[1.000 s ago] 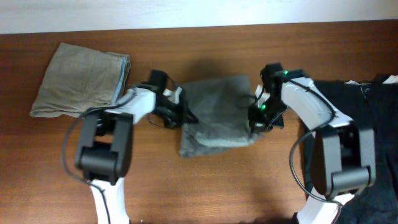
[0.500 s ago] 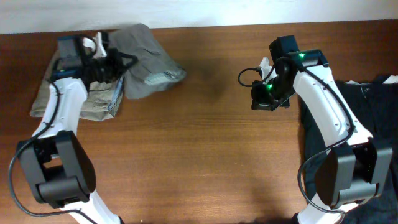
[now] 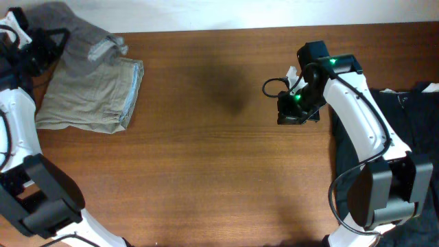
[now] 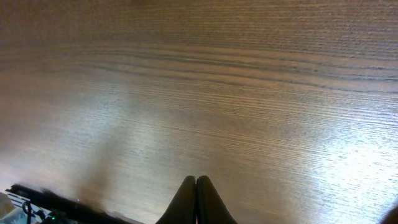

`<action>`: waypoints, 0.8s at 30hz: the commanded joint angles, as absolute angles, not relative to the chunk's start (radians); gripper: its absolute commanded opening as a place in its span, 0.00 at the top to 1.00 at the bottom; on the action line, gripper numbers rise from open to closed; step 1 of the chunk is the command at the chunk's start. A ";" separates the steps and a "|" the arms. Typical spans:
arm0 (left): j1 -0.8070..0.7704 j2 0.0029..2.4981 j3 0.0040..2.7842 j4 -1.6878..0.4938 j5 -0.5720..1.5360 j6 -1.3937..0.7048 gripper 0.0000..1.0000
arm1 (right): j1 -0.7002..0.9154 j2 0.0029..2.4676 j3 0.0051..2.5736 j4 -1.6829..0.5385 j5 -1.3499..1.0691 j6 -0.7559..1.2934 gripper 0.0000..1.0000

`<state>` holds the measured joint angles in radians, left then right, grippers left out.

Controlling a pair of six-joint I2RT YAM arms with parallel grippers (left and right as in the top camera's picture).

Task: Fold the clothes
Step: 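Carry the folded grey shorts leftward with the left gripper onto the khaki garment, then lower and press the grey shorts onto the khaki stack with the left gripper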

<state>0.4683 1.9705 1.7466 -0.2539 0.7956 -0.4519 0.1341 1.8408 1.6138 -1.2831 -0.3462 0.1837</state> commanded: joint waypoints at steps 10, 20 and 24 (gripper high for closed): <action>0.457 2.099 1.763 0.140 0.786 -0.846 1.00 | 0.131 1.826 1.633 -1.290 -0.363 0.184 0.96; 0.393 2.099 1.763 -0.128 0.687 -0.808 1.00 | 0.131 1.826 1.633 -1.287 -0.363 0.184 0.96; 0.428 2.099 1.763 -0.307 0.621 -0.631 1.00 | 0.131 1.826 1.633 -1.287 -0.363 0.183 0.95</action>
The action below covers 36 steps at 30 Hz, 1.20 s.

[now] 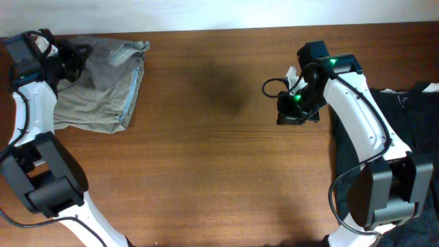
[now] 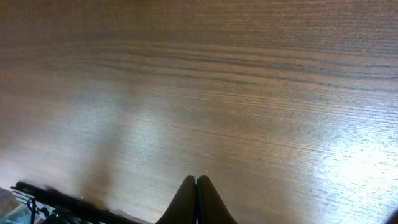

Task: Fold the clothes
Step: 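Lower and press the grey shorts onto the khaki stack with the left gripper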

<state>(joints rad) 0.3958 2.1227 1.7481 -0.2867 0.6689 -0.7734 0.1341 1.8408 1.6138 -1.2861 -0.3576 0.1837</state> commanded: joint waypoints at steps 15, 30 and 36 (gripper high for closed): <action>0.450 1.979 1.768 -0.352 0.682 -0.496 1.00 | 0.131 1.826 1.633 -1.285 -0.363 0.183 0.95; 0.455 1.967 1.768 -0.733 0.339 -0.387 0.64 | 0.131 1.826 1.633 -1.294 -0.363 0.183 0.95; 0.574 1.894 1.768 -0.875 0.352 -0.387 0.50 | 0.131 1.826 1.633 -1.295 -0.363 0.179 0.96</action>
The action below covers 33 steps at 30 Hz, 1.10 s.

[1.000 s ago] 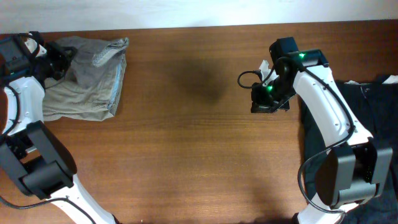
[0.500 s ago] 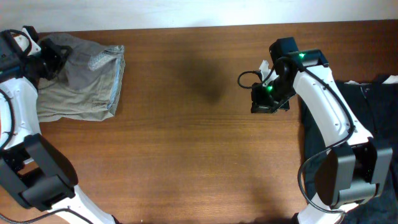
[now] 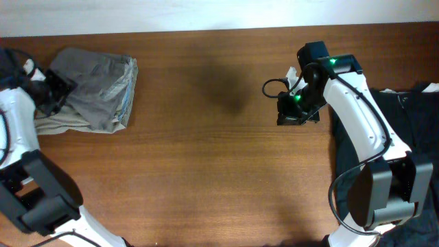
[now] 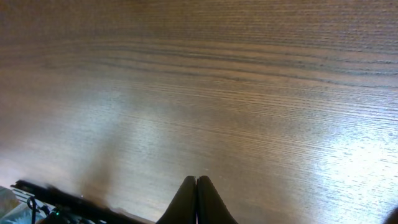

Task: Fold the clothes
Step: 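Lower and press the grey shorts onto the khaki stack with the left gripper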

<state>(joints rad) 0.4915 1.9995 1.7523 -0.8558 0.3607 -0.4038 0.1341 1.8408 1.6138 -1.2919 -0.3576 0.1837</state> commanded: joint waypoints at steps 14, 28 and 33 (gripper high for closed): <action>0.385 1.966 1.540 -0.778 0.160 -0.112 1.00 | 0.131 1.826 1.633 -1.294 -0.363 0.179 0.95; 0.400 1.852 1.632 -0.848 0.022 -0.092 0.92 | 0.131 1.826 1.633 -1.277 -0.363 0.179 0.95; 0.457 1.943 1.603 -0.856 -0.102 -0.096 0.93 | 0.131 1.826 1.633 -1.279 -0.363 0.179 0.95</action>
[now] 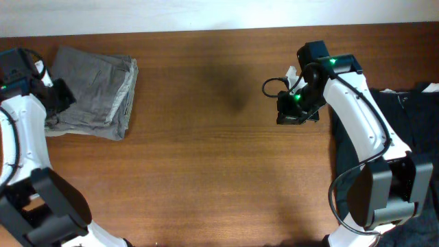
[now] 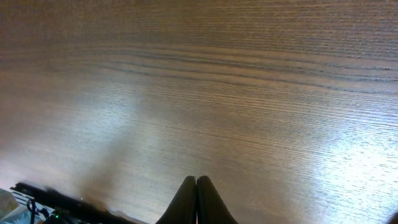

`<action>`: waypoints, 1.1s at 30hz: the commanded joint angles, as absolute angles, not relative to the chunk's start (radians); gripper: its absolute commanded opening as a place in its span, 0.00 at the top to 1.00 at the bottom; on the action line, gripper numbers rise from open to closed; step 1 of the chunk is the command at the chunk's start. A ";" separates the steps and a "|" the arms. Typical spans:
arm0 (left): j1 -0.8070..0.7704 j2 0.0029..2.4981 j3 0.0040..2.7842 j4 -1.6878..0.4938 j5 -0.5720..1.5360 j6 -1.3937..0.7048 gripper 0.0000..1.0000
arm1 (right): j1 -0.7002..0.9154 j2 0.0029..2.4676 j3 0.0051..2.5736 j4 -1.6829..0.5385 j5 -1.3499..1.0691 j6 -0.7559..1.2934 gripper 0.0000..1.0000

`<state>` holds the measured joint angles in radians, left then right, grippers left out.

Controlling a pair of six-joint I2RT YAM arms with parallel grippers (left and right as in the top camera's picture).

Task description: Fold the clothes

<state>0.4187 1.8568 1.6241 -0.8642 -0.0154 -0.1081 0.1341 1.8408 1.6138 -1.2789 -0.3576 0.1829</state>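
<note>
A grey garment [image 1: 92,92] lies folded into a flat rectangle at the table's far left in the overhead view. My left gripper [image 1: 60,95] sits at its left edge, touching or just beside the cloth; its jaws are too small to read. My right gripper [image 2: 196,180] is shut with nothing in it and hovers over bare wood right of the table's middle, where the overhead view shows its arm [image 1: 343,89]. A heap of dark clothes [image 1: 411,110] lies at the right edge, partly behind the right arm.
The brown wooden table [image 1: 206,158] runs between the two arms. A black cable [image 1: 271,88] loops off the right wrist. The white wall borders the table's far edge.
The beige strip that showed under the grey layer at the garment's lower left is now covered, and the garment lies flatter. My left gripper has shifted slightly right and its wrist up. The right arm has not moved.
First the garment lay spread, beige side up, with a grey bunch at its top and my left gripper at that corner. Then the gripper was on the bunched top edge. Then the grey layer lay over most of the beige. Now it is a neat grey rectangle.
</note>
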 commanded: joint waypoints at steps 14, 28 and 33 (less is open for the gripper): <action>0.282 1.676 1.957 -1.260 0.228 0.288 0.53 | 0.131 1.564 1.900 -1.241 -0.362 0.130 0.89; 0.079 1.403 1.957 -1.502 0.195 0.274 0.01 | 0.131 1.198 1.900 -1.362 -0.273 0.112 0.01; 0.079 1.403 1.957 -1.502 0.195 0.274 0.01 | 0.131 1.204 1.900 -1.367 -0.216 0.105 0.01</action>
<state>0.0834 1.4117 1.9606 -1.5009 0.2020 0.2630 0.1341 1.2011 1.8954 -1.3636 -0.2687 0.1055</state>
